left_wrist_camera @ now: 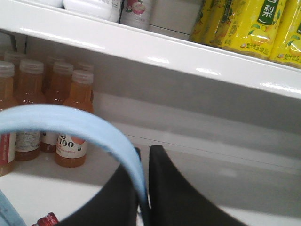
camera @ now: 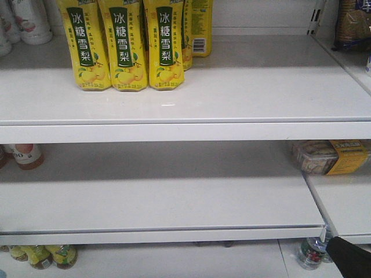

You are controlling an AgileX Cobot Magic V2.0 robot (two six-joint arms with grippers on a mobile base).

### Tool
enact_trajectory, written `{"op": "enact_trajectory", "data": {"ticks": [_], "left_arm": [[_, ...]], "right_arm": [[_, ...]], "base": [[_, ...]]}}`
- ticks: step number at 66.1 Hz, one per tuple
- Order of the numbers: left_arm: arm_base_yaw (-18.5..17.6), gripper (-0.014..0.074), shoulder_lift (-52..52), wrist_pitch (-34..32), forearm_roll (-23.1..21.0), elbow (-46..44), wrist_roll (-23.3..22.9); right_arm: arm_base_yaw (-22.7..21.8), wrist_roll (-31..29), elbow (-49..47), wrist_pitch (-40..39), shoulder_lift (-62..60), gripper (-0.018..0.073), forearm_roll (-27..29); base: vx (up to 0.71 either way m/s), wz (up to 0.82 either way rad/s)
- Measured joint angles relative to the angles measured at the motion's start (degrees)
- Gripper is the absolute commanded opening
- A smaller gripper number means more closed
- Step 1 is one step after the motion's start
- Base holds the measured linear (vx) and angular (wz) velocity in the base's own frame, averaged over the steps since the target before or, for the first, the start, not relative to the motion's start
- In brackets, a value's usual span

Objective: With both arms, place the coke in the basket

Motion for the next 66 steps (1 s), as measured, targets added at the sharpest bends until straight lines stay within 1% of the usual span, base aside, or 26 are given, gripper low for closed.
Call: {"op": "enact_trajectory", "data": {"ticks": [3,5,11,14,22,27,33,47,59,66], "left_arm": [[0.00,-0.0006,0.00,0.00,0.00,0.00,0.00],[0.00,-0.0006,0.00,0.00,0.00,0.00,0.00],[0.00,-0.0006,0.00,0.00,0.00,0.00,0.00],[0.00,-0.0006,0.00,0.00,0.00,0.00,0.00],[0.00,-0.0006,0.00,0.00,0.00,0.00,0.00],[0.00,-0.0006,0.00,0.00,0.00,0.00,0.00],[0.00,-0.0006,0.00,0.00,0.00,0.00,0.00],[0.00,-0.0006,0.00,0.00,0.00,0.00,0.00],[0.00,-0.0006,0.00,0.14,0.00,0.00,0.00],[0.00,-0.0006,0.00,0.14,0.00,0.00,0.00]], "right_arm": [[-0.65,4.63,0.00,0.31,0.00,-0.0002,-4.99],[-1.42,7.41,0.00,0.31,0.00,-0.0002,-6.73],[-5.71,11.39,0.00,0.36,0.00,-0.0002,-9.16],[-7.70,12.32,0.00,0.43,-0.25,-0.0002,-9.93],[-11.86,13.38,0.24,0.48,-2.90,-0.0002,-12.24],[-14.16,13.59,1.89,-0.47,-5.62,-0.0002,-12.45],[-16.02,14.08,4.42,-1.17,-8.96,-0.0002,-12.28],[-20.73,16.08,4.98,2.00,-16.63,-0.0002,-12.71],[-24.86,16.15,4.98,1.34,-17.51,-0.0002,-13.94],[-25.62,16.20,4.98,1.09,-17.51,-0.0002,-14.45]], "base": [[0.00,0.00],[0.00,0.00],[0.00,0.00],[0.00,0.00],[0.00,0.00],[0.00,0.00],[0.00,0.00],[0.00,0.00],[0.00,0.00],[0.00,0.00]]}}
